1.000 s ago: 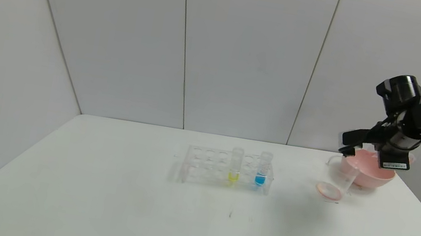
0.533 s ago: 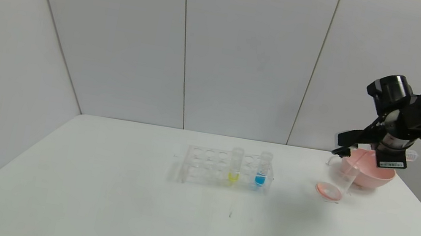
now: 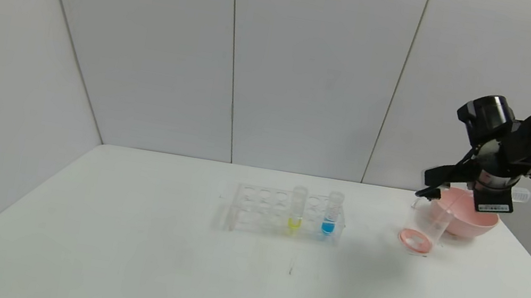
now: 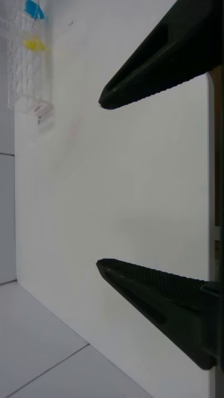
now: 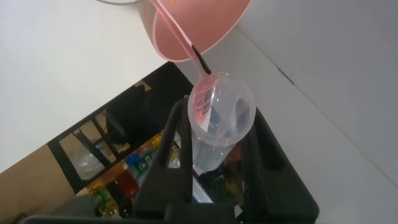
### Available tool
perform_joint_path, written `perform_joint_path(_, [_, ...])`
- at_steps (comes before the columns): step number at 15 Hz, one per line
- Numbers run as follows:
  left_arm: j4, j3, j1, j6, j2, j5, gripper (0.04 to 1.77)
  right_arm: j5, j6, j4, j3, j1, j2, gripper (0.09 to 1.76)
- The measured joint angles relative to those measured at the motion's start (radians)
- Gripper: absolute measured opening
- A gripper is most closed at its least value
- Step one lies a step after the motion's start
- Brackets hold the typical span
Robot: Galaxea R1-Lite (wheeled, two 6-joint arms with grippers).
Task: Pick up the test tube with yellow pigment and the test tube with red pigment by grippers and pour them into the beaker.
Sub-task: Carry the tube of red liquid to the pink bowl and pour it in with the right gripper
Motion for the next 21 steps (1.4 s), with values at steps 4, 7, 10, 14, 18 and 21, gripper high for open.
perform_joint_path(4, [0.000, 0.000, 0.000, 0.000, 0.000, 0.000, 1.72, -0.082, 0.003, 0.004, 0.001, 0.021, -0.001, 0.50])
perform_joint_path(7, [0.000, 0.000, 0.000, 0.000, 0.000, 0.000, 1.72, -0.095, 0.008, 0.005, 0.001, 0.035, -0.001, 0.50])
perform_joint_path(10, [0.000, 0.000, 0.000, 0.000, 0.000, 0.000, 1.72, -0.097, 0.008, 0.004, 0.001, 0.042, -0.001, 0.50])
perform_joint_path(14, [0.000, 0.000, 0.000, 0.000, 0.000, 0.000, 1.72, -0.103, 0.008, 0.006, 0.001, 0.046, -0.003, 0.50])
perform_joint_path(18, [0.000, 0.000, 0.000, 0.000, 0.000, 0.000, 1.72, -0.128, 0.009, 0.003, 0.002, 0.046, -0.004, 0.50])
perform_joint_path(21, [0.000, 0.000, 0.000, 0.000, 0.000, 0.000, 1.72, -0.128, 0.010, 0.003, 0.003, 0.047, -0.003, 0.50])
